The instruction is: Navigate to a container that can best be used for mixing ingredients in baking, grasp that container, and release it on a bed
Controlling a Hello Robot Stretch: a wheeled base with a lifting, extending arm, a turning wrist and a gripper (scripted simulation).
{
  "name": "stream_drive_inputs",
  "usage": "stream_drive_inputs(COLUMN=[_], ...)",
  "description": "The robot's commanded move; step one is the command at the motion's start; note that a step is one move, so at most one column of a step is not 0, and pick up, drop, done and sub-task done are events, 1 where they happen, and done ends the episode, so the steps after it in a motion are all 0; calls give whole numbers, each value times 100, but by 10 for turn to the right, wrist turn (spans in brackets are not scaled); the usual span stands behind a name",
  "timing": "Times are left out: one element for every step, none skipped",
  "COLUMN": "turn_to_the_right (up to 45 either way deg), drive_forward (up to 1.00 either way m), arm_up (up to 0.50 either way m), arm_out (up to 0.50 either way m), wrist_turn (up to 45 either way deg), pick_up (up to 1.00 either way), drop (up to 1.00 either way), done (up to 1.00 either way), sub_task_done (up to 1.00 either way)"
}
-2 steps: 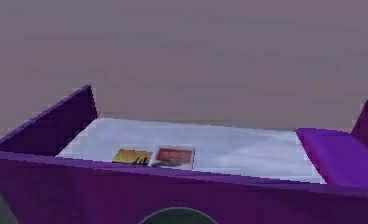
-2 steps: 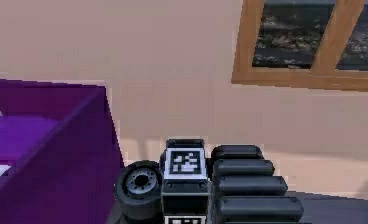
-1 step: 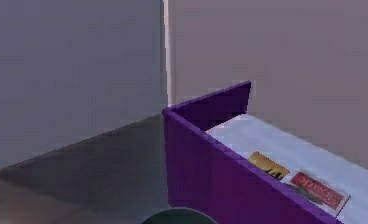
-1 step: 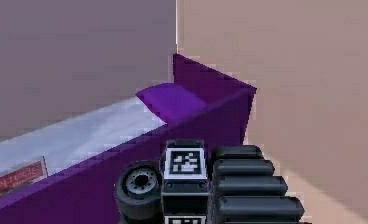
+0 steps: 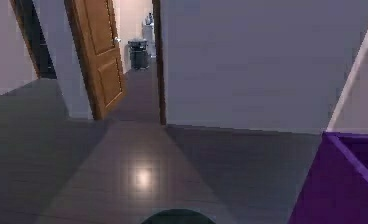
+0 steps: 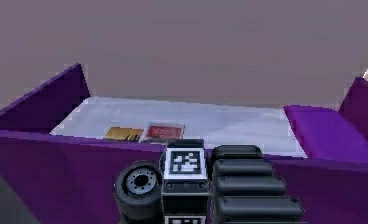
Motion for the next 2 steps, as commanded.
stream_drive_inputs(turn_to_the_right=[-450, -240], drive_forward=[0, 0], arm_up=[0, 0], arm_out=[0, 0], wrist_turn=[0, 0], pick_up=[0, 0], drop=[0, 0], done=[0, 0], sub_task_done=[0, 0])
